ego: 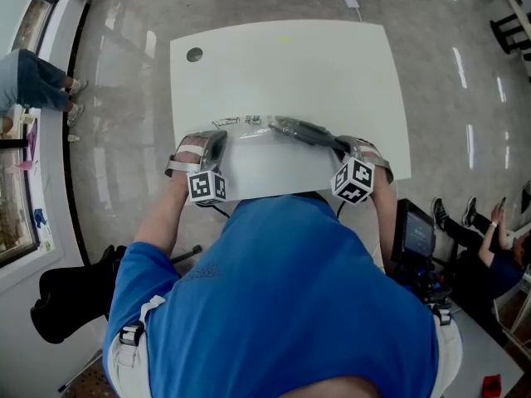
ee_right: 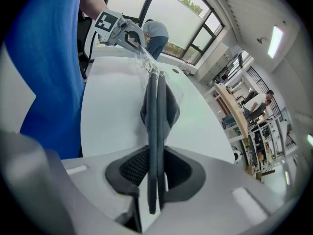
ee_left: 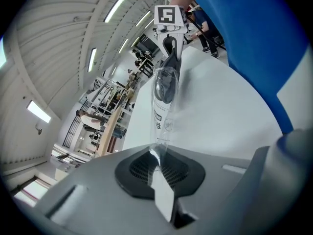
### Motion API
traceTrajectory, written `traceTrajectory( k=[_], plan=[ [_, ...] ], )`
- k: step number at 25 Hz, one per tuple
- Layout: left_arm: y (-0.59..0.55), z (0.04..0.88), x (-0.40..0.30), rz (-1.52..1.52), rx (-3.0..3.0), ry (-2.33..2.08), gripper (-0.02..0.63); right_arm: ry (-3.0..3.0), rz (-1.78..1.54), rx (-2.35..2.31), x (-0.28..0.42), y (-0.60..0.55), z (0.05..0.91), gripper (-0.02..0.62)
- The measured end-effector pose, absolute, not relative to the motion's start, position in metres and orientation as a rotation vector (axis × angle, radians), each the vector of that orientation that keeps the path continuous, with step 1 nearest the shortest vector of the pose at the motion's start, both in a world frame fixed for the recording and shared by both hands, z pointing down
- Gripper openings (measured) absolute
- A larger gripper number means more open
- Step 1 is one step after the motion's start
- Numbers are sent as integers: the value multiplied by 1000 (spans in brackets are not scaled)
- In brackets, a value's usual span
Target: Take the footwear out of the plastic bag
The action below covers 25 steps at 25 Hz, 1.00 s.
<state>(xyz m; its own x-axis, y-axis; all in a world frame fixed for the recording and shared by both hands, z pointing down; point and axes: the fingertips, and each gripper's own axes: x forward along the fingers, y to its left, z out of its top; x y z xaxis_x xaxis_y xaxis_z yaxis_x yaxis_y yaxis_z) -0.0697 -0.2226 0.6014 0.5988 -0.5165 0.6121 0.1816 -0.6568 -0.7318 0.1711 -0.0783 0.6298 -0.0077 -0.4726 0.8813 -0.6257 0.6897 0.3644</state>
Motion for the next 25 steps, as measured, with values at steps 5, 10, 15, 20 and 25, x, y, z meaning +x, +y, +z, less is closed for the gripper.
traceTrajectory(
  k=[5, 10, 15, 20, 25],
  plan=[
    [-225, 603, -86, -1154, -2040, 375, 9, -1694, 231, 982, 178, -71, 629, 77],
    [-223, 607, -99, -1218, -2155, 538, 9, -1769, 381, 1107, 189, -60, 630, 77],
    [-220, 600, -99, -1275, -2294, 708, 9, -1859, 583, 1235, 203, -60, 625, 75],
    [-212, 598, -118, -1273, -2527, 892, 9, -1960, 911, 1383, 176, -56, 634, 75],
    [-208, 579, -119, -1218, -2968, 1111, 9, -2031, 1148, 1440, 159, -60, 632, 75]
  ],
)
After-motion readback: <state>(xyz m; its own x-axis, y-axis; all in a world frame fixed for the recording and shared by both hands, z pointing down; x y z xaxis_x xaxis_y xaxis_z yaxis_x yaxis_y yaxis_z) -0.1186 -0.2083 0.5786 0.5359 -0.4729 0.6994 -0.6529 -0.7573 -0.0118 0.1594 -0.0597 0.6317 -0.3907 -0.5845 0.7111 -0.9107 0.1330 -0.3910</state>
